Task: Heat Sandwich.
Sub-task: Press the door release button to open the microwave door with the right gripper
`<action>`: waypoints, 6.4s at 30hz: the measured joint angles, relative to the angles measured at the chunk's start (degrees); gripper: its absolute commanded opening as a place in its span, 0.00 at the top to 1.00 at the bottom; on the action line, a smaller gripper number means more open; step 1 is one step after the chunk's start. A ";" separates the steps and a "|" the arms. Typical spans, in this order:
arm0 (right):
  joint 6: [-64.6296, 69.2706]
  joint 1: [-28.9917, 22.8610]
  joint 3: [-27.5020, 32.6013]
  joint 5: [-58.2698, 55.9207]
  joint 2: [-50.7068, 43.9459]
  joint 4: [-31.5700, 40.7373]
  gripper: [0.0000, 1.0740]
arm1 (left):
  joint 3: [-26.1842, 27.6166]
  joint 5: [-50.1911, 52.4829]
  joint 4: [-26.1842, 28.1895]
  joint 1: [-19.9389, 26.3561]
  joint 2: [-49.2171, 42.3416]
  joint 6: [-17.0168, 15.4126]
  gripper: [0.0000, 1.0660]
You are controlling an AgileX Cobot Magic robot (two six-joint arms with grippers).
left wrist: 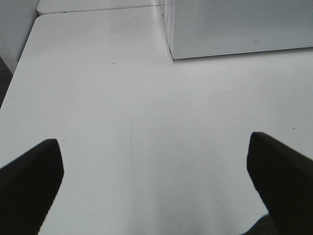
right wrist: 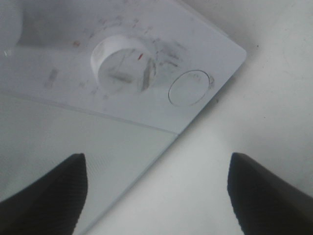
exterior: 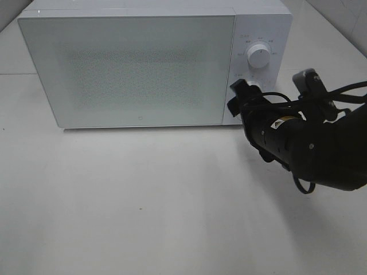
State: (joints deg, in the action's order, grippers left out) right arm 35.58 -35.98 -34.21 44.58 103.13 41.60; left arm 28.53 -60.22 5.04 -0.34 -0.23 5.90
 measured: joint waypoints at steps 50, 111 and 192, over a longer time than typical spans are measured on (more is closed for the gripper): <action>-26.13 0.00 0.23 -73.57 -55.69 -47.78 0.29 | 0.00 0.00 0.00 0.00 0.00 0.00 0.08; -24.29 33.40 5.04 -103.48 -103.30 -45.38 0.29 | 0.00 0.00 0.00 0.00 0.00 0.00 0.08; -44.75 10.77 21.20 14.84 -20.28 -15.93 0.29 | 0.00 0.06 0.00 0.00 0.00 0.00 0.08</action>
State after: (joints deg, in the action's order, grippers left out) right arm -9.17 -25.21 -13.01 59.42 82.85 25.67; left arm 28.53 -60.16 5.04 -0.34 -0.23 5.90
